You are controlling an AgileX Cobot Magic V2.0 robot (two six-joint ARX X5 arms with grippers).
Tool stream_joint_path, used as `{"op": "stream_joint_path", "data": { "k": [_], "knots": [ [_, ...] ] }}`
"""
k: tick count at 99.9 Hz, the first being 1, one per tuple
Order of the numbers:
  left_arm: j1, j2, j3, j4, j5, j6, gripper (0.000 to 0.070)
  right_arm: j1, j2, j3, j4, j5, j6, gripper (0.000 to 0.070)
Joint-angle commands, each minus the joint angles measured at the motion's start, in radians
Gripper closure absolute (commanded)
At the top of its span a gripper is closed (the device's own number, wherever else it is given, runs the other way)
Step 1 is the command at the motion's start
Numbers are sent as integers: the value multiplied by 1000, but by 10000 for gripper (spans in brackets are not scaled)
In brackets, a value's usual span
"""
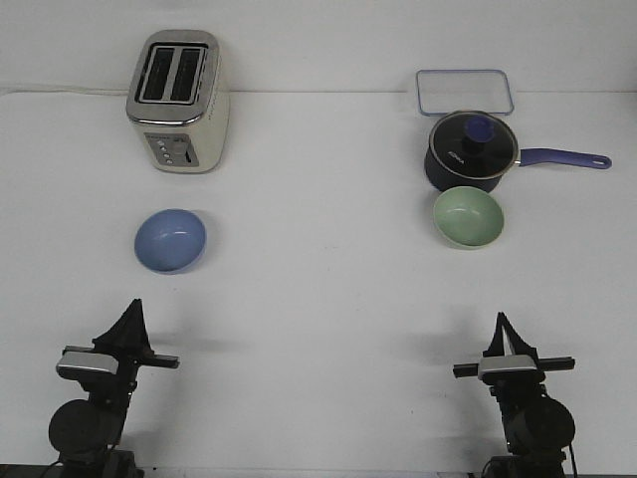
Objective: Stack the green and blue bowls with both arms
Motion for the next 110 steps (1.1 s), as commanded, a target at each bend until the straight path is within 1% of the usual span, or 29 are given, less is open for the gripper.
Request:
{"op": "stream_joint_path", "data": {
  "k": [1,20,26,33,42,56,60,63,65,67,68,69,70,75,77,79,82,103,110],
  "knots": [
    [-2,-2,-19,10,-2,2,686,2,0,-2,17,-3,84,697],
    [-2,-2,-19,10,-2,2,686,2,0,-2,17,0,423,697],
    [-2,-2,-19,10,-2,2,686,2,0,3,16,-11,502,698],
    [-2,-2,-19,10,-2,2,686,1,2,32,-10,-34,575,698],
    [-2,-2,-19,10,-2,2,686,1,24,95,-65,-37,627,698],
    [-2,-2,-19,10,-2,2,685,1,124,251,-160,-21,614,698],
    [-2,-2,-19,10,-2,2,686,1,166,301,-186,-21,610,688],
    [-2,-2,-19,10,-2,2,685,1,200,338,-203,-22,611,656],
    [-2,-2,-19,10,-2,2,686,1,226,363,-214,-22,611,613],
    [-2,-2,-19,10,-2,2,686,1,253,387,-225,-22,611,555],
    [-2,-2,-19,10,-2,2,686,1,266,399,-232,-22,611,520],
    [-2,-2,-19,10,-2,2,686,1,286,418,-242,-21,611,465],
    [-2,-2,-19,10,-2,2,686,1,293,424,-246,-21,611,445],
    [-2,-2,-19,10,-2,2,686,1,364,481,-276,-19,611,267],
    [-2,-2,-19,10,-2,2,686,1,394,505,-289,-18,611,216],
    [-2,-2,-19,10,-2,2,686,0,425,527,-300,-18,611,185],
    [-2,-2,-19,10,-2,2,686,0,472,560,-316,-19,611,170],
    [-2,-2,-19,10,-2,2,686,-5,816,778,-385,-21,610,171],
    [-2,-2,-19,10,-2,2,686,-18,943,857,-399,-26,592,171]
  ]
}}
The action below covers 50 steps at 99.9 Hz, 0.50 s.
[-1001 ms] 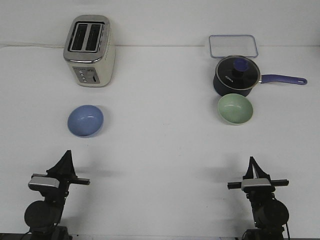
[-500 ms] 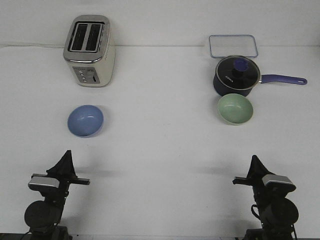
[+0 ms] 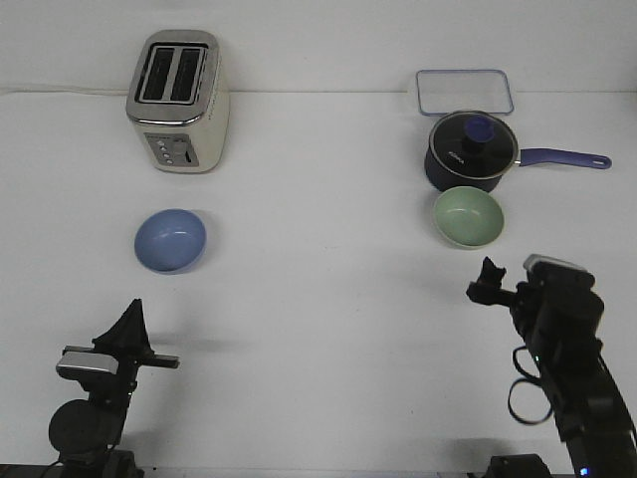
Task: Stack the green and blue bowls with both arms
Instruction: 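Reach the right gripper forward to the pale green bowl's rim and grasp it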
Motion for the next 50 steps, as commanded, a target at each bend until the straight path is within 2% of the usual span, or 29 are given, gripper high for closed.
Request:
{"op": "stream_joint_path", "data": {
  "k": [1,14,31,50],
  "knots": [
    [-2,-2,-19,10,-2,2,686,-10,115,68,-5,-4,-10,171],
    [-2,-2,-19,10,-2,2,686,-49,347,219,-42,-48,-44,172],
    [-2,-2,-19,10,-2,2,686,-98,606,390,-94,-51,-81,172],
    [-2,-2,-19,10,-2,2,686,-143,814,504,-107,-70,-95,172]
  ]
}}
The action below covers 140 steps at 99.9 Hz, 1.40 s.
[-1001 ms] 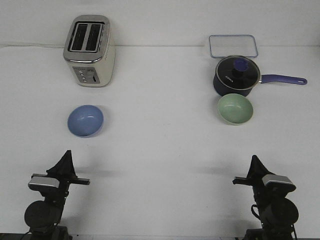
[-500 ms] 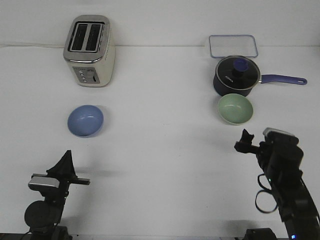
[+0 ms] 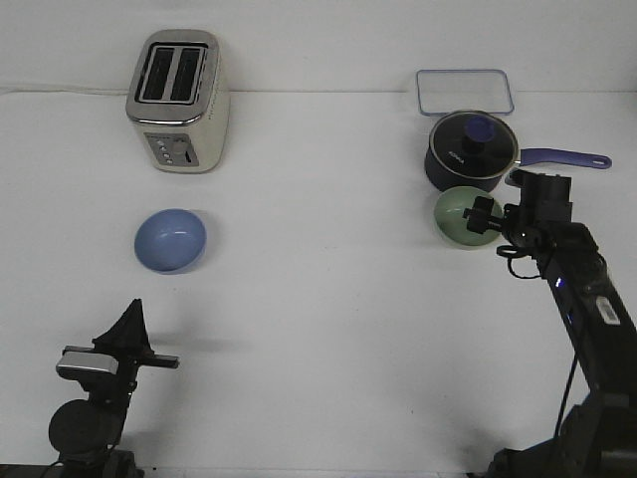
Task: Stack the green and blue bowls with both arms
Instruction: 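Reach the right gripper forward to the pale green bowl's rim and grasp it, then lift the green bowl with the right gripper and carry it toward the robot, center table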
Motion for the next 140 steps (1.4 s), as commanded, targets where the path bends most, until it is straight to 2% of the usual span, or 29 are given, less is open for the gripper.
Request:
{"op": "stream_joint_path", "data": {
  "k": [1,19,27,32,41,47,77,109,126,140],
  "knots": [
    [-2,-2,-19,10,-2,2,686,-12,65,41,0,-16,-15,172],
    [-2,-2,-19,10,-2,2,685,-34,185,81,19,-51,-15,186],
    [-2,-2,-19,10,-2,2,686,-36,215,81,39,-68,-21,244],
    [-2,-2,-19,10,-2,2,686,-38,226,81,45,-77,-33,341],
    [-2,-2,-19,10,-2,2,686,-39,239,81,50,-77,-46,586],
    [-2,-2,-19,10,-2,2,686,-39,244,81,48,-77,-57,700],
    [-2,-2,-19,10,-2,2,686,-47,177,81,38,-85,-57,700],
    [-2,-2,-19,10,-2,2,686,-41,-96,81,-68,-261,-56,700],
    [-2,-2,-19,10,-2,2,686,19,-227,77,-163,-282,-62,700],
    [-2,-2,-19,10,-2,2,686,139,-297,41,-203,-281,-63,700]
  ]
}}
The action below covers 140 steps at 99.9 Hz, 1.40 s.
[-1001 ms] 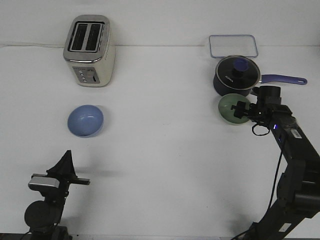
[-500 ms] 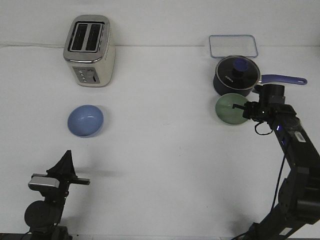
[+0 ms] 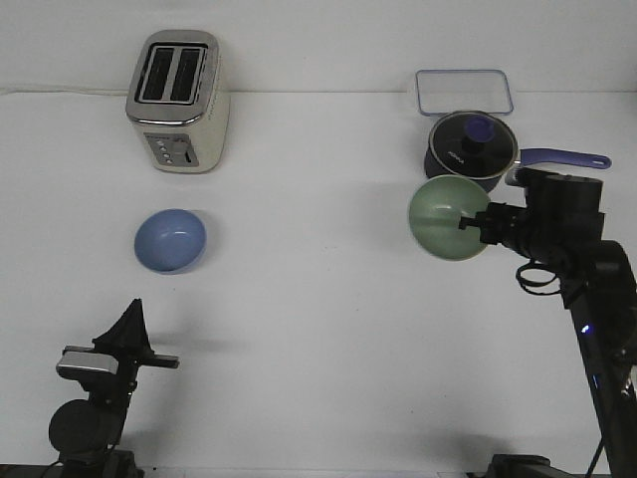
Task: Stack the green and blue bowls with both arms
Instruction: 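Lift the green bowl with the right gripper and carry it toward the robot, center table, then lower the green bowl, open the right gripper and withdraw it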
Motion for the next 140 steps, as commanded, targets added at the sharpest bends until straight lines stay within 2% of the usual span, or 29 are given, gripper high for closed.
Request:
{"op": "stream_joint_path", "data": {
  "k": [1,16,31,48,73,124,140],
  "knots": [
    [-2,-2,-19,10,-2,2,686,55,-9,-15,2,-5,-8,700],
    [-2,-2,-19,10,-2,2,685,233,-31,-103,20,10,24,700],
    [-2,-2,-19,10,-2,2,686,408,-29,-193,76,119,57,700],
    [-2,-2,-19,10,-2,2,686,525,-21,-291,165,130,114,700],
    [-2,-2,-19,10,-2,2,686,594,43,-381,206,129,134,700],
    [-2,-2,-19,10,-2,2,686,659,161,-384,222,126,103,699],
    [-2,-2,-19,10,-2,2,686,660,161,-384,222,117,100,568]
  ]
}}
